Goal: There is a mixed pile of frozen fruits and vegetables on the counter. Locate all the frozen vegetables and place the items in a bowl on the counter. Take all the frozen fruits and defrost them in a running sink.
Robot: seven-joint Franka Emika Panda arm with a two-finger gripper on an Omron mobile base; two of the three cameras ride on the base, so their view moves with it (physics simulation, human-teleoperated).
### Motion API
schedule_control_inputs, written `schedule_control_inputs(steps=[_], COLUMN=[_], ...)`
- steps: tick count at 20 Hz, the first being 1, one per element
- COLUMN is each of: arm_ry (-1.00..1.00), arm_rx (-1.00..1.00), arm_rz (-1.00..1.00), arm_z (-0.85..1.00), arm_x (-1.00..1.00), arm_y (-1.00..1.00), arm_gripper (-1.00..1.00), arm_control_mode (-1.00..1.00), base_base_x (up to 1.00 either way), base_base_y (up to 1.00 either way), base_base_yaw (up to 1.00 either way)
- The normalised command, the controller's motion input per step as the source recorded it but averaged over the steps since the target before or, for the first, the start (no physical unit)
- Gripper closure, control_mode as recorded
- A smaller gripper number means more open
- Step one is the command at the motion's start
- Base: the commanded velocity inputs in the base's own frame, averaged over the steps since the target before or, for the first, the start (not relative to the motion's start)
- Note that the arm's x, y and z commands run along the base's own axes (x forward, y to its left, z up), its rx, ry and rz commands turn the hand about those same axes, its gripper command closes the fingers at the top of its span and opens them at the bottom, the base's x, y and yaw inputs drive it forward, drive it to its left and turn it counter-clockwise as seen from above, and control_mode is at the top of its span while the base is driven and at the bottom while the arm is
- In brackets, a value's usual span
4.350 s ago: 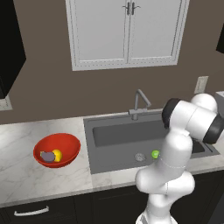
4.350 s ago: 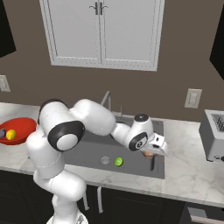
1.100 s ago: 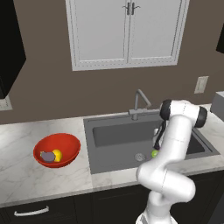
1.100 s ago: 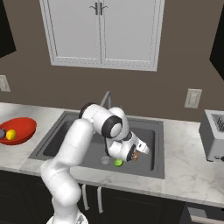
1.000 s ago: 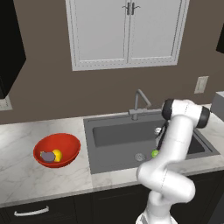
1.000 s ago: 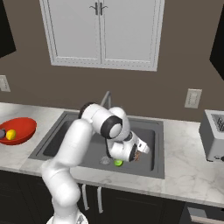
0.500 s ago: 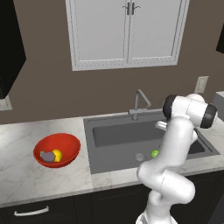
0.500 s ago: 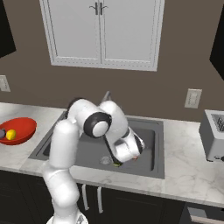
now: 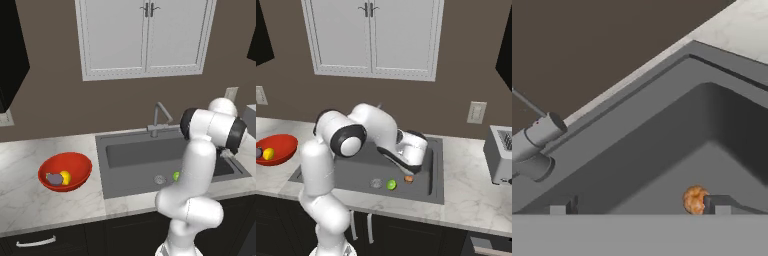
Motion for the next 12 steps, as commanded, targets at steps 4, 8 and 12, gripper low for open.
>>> schedule_control_inputs(steps=[4,8,12], arm_ry=[0.0,0.0,0.0], arm_rx=[0.07,0.04,0.04], arm_rz=[0.02,0.03,0.03], arm_z=[1.0,1.0,1.0], arm_x=[-0.01,-0.07,-0.14], arm_y=[0.0,0.0,0.0], arm_gripper=[-1.0,-1.0,-1.0], arm_control_mode=[-1.0,-1.0,-1.0], base_base_x=[0.0,0.0,0.0], base_base_y=[0.0,0.0,0.0], base_base_yaw=[0.0,0.0,0.0])
